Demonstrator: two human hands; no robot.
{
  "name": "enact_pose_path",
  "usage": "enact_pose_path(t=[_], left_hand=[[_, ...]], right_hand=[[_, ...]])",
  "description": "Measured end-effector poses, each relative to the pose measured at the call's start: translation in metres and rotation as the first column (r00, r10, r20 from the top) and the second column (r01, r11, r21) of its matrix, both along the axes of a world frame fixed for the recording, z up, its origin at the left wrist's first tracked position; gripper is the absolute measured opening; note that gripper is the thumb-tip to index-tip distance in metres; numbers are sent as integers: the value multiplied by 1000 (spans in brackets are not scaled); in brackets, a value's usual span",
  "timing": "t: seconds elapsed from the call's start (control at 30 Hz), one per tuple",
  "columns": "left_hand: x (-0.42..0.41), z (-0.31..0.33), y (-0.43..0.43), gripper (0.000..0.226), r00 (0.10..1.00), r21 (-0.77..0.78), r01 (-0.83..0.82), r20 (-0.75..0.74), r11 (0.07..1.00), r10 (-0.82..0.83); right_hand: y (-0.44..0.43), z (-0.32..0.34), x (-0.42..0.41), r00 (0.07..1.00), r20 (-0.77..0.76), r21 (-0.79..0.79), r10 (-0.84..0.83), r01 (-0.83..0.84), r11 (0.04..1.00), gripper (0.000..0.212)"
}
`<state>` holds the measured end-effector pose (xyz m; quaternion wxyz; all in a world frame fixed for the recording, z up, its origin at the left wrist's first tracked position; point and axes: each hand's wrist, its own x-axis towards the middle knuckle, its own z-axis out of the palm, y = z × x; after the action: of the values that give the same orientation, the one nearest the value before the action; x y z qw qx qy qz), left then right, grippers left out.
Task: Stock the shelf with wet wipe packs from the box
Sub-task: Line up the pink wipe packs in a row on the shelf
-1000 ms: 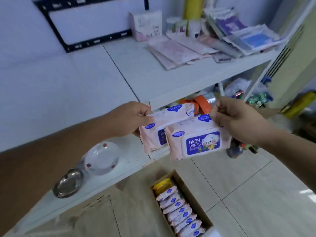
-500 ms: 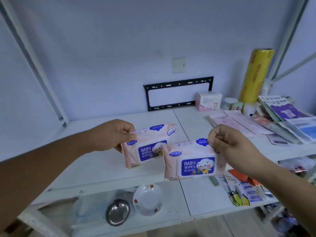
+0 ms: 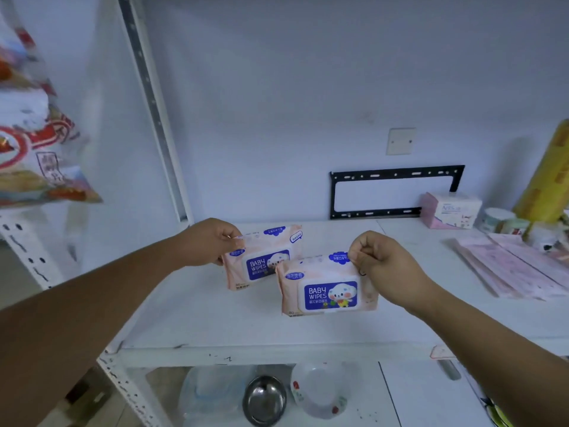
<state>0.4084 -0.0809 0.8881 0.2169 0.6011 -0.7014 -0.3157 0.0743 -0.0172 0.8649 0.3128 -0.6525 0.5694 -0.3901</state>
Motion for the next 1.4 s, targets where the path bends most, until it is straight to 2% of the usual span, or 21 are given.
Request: enact_pose_path(t=[0.37, 0.5, 0.8, 1.13, 1.4], left_hand=[[30, -31, -101, 26, 984, -91, -63, 158, 994, 77], [42, -45, -153, 26, 966, -91, -92, 235, 992, 112], [81, -79, -263, 26, 940, -77, -127, 310, 989, 145], [130, -109, -349, 25, 927, -8, -133, 354, 991, 127], [158, -118, -390, 20, 929, -21, -114, 352, 993, 114]], right_hand=[[-111, -32, 66, 997, 16, 26, 75, -76, 997, 17], [-171, -53, 88, 993, 31, 53, 115, -116, 992, 22], [-287, -99, 154, 977, 95, 104, 193, -202, 974, 23], [-372, -139, 231, 974, 175, 208, 147, -182, 961, 17], [-416, -145, 270, 974, 214, 254, 79, -133, 958, 15]])
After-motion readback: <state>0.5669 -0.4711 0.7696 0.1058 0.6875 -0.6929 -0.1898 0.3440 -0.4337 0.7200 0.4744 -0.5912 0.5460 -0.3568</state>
